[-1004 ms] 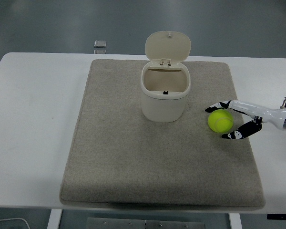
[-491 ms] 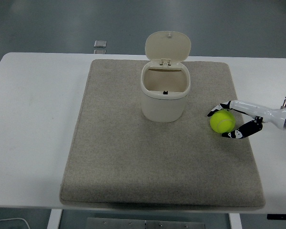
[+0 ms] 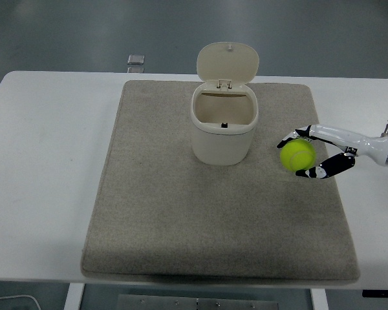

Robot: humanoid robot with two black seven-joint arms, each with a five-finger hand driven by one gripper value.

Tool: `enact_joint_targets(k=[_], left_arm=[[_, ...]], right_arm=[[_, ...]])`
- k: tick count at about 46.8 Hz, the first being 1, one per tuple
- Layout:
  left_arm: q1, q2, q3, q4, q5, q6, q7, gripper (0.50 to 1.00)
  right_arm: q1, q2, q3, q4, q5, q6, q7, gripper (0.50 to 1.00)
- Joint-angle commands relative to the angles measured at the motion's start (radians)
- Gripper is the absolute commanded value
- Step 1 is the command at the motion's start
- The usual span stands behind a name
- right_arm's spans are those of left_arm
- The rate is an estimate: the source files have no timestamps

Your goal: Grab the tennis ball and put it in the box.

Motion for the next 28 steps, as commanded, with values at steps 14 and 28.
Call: enact_joint_targets(k=[14,28], left_arm=[[0.0,0.0,0.0,0.0,0.0,0.0,0.0,0.992],[0.0,0.0,0.0,0.0,0.0,0.0,0.0,0.992]], right_arm=[[0.067,0.013,0.141,0.047,0.166,0.208,0.0,0.5],[0.13,0.147,0.142,0.047,0.194,0.216,0.0,0.5]])
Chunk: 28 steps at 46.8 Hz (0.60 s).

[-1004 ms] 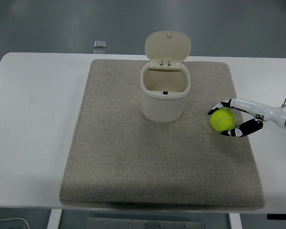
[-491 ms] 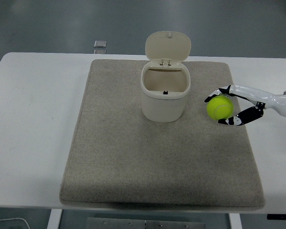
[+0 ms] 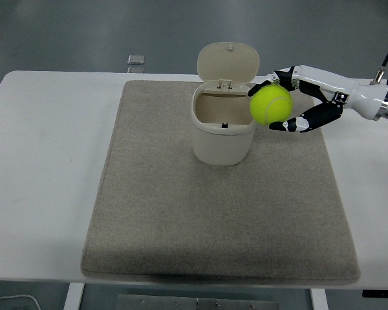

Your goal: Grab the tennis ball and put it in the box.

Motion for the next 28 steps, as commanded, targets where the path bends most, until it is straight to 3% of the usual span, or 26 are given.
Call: enact_joint_targets(k=[1,8,17,28], left_arm=[[0.0,0.0,-0.001,0.0,0.0,0.0,0.0,0.992],[0.0,0.0,-0.001,0.0,0.0,0.0,0.0,0.992],[0.0,0.0,-0.001,0.0,0.0,0.0,0.0,0.992],[0.0,0.0,-0.001,0.0,0.0,0.0,0.0,0.992]], right_arm=[[0.007,0.039,0.0,0.0,-0.001,-0.002,0.0,0.5],[0.017,0.091,0.0,-0.005,-0.001,-0.014,-0.017,0.5],[0.014,0.128,-0.002,-0.023,-0.002,-0.068,-0.135,0.5],[0.014,0.129,-0.002,-0.031,-0.001,-0.106,-0.146,0.5]])
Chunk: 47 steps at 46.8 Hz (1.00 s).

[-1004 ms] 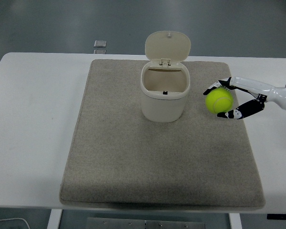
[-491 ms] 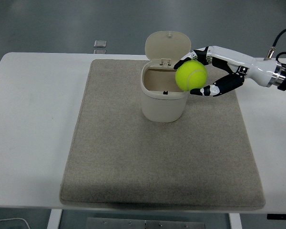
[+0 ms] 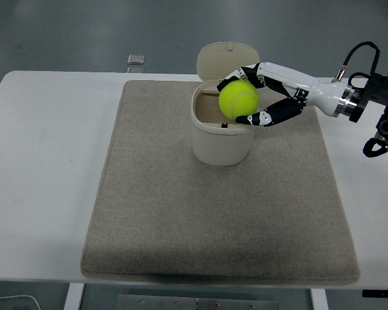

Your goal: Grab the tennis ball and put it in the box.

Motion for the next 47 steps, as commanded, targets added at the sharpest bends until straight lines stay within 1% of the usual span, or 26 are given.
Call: enact_joint_targets(k=[1,2,5,7,17,21,22,25,27,34,47], left_arm=[[0.0,0.0,0.0,0.0,0.0,0.0,0.0,0.992],[0.0,0.0,0.0,0.0,0.0,0.0,0.0,0.992],[0.0,0.0,0.0,0.0,0.0,0.0,0.0,0.992],[0.0,0.0,0.0,0.0,0.0,0.0,0.0,0.992],[0.0,0.0,0.0,0.0,0.0,0.0,0.0,0.992],[0.0,0.0,0.0,0.0,0.0,0.0,0.0,0.992],[0.0,0.0,0.0,0.0,0.0,0.0,0.0,0.992],[0.0,0.0,0.0,0.0,0.0,0.0,0.0,0.992],[0.0,0.0,0.001,0.0,0.0,0.0,0.0,0.992],[0.0,0.0,0.0,0.0,0.0,0.0,0.0,0.992],[0.0,0.0,0.001,0.0,0.0,0.0,0.0,0.992]], right_arm=[[0.0,0.0,0.0,0.0,0.001,-0.022,-0.002,0.515],[0.0,0.0,0.0,0.0,0.001,-0.025,-0.002,0.541],[-0.002,0.002,-0.002,0.0,0.001,-0.034,-0.002,0.57],[-0.002,0.005,-0.002,0.0,0.001,-0.037,-0.002,0.58],[-0.004,0.017,-0.007,0.0,-0.003,-0.039,-0.002,0.735],[-0.004,0.017,-0.007,-0.003,-0.005,-0.039,-0.002,0.776],[-0.004,0.018,-0.007,-0.003,-0.008,-0.039,-0.002,0.797],[-0.004,0.018,-0.007,-0.014,-0.007,-0.045,-0.002,0.838],[-0.004,0.018,-0.008,-0.017,-0.008,-0.052,-0.002,0.854],[-0.004,0.018,-0.014,-0.02,-0.008,-0.062,-0.002,0.86],[-0.005,0.018,-0.017,-0.02,0.001,-0.048,-0.002,0.86]])
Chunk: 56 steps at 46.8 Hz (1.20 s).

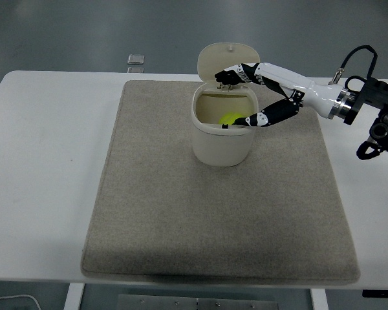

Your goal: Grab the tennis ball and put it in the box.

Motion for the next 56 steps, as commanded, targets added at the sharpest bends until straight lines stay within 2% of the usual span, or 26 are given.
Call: enact_joint_targets(k=[1,6,14,20,29,36,43,50,56], left_arm=[[0.0,0.0,0.001,0.0,0.0,0.0,0.0,0.992],[0.0,0.0,0.0,0.0,0.0,0.0,0.0,0.992],[0.0,0.0,0.0,0.0,0.0,0.0,0.0,0.992],[0.0,0.0,0.0,0.0,0.0,0.0,0.0,0.992],[0.0,0.0,0.0,0.0,0.0,0.0,0.0,0.992],[0.0,0.0,0.0,0.0,0.0,0.0,0.0,0.992],[0.0,0.0,0.0,0.0,0.0,0.0,0.0,0.992],[0.0,0.0,0.0,0.0,0.0,0.0,0.0,0.992],[0.0,0.0,0.001,0.0,0.0,0.0,0.0,0.992]], right_arm=[[0.0,-0.003,0.005,0.0,0.007,0.008,0.0,0.86],[-0.002,-0.017,0.02,0.002,0.016,0.054,0.002,0.86],[-0.002,-0.069,0.02,0.0,0.173,0.2,0.0,0.86],[-0.008,-0.109,0.017,-0.009,0.305,0.249,0.0,0.86],[-0.028,-0.115,0.011,-0.103,0.406,0.254,-0.003,0.86],[-0.048,-0.104,0.017,-0.192,0.504,0.254,-0.08,0.86],[-0.054,-0.095,0.018,-0.274,0.624,0.252,-0.127,0.86],[-0.054,-0.037,0.018,-0.363,0.733,0.237,-0.201,0.86],[-0.055,-0.01,0.018,-0.403,0.854,0.178,-0.259,0.86]])
